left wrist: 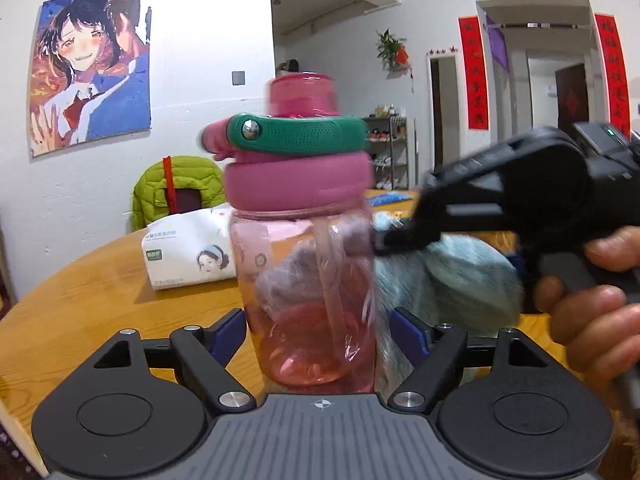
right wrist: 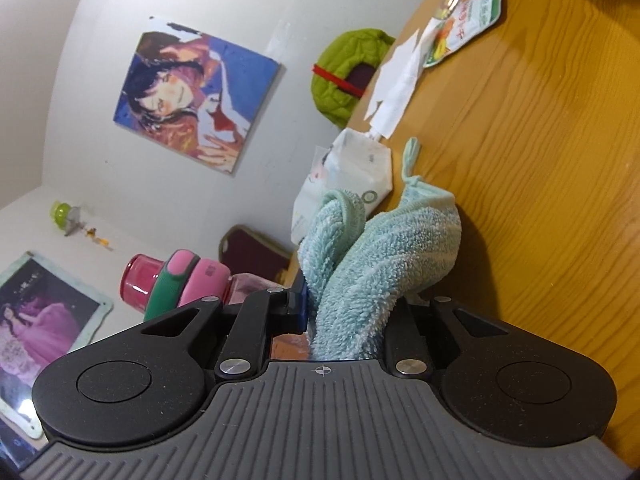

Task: Clean container
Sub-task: 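Hold the bottle with the left tool while the right tool wipes the towel over its side, then hold the bottle with the left tool while the right tool rubs the towel around it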

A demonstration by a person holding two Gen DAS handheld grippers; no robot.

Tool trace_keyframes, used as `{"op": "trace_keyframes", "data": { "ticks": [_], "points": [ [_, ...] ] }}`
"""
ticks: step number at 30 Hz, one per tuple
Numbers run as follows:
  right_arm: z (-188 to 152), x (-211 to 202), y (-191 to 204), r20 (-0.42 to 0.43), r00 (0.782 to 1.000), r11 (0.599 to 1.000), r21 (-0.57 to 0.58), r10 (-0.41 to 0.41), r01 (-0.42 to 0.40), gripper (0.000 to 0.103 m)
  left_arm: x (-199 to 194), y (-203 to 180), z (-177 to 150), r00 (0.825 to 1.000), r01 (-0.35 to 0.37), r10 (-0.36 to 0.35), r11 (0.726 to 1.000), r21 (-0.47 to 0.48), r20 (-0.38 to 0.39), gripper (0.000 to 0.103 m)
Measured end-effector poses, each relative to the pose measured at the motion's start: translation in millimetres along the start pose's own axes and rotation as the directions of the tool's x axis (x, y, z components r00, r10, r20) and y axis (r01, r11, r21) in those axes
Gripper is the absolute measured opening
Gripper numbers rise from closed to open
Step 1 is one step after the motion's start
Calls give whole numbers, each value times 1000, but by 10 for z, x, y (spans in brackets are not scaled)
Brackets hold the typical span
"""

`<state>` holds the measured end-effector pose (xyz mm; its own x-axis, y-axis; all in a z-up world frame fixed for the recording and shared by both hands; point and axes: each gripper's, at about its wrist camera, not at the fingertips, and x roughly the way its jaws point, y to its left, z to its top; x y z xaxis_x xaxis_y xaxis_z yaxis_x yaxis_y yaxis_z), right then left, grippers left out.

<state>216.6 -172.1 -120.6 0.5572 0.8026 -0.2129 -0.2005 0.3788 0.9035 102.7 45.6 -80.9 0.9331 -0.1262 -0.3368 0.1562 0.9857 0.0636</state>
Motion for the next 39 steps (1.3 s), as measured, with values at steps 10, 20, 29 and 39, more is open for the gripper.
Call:
{"op": "trace_keyframes", "data": {
  "ticks": [10, 20, 29, 39],
  "points": [
    [17, -67, -2, 39, 999, 999, -1, 36, -36, 19, 24, 44, -2, 1000, 27, -27, 999, -25, 3, 70],
    [8, -28, -261, 46, 941, 905, 261, 337, -337, 19, 24, 35, 4, 1000, 31, -31, 999, -23, 7, 70],
    [-55, 147, -315, -77, 996, 984, 168, -43, 55, 20, 45, 16, -7, 1000, 28, -27, 999, -21, 9, 70],
    [-1, 123, -292, -29, 994, 972, 218, 103, -94, 20, 57, -8, -6, 999, 31, -31, 999, -21, 9, 70]
  ]
}}
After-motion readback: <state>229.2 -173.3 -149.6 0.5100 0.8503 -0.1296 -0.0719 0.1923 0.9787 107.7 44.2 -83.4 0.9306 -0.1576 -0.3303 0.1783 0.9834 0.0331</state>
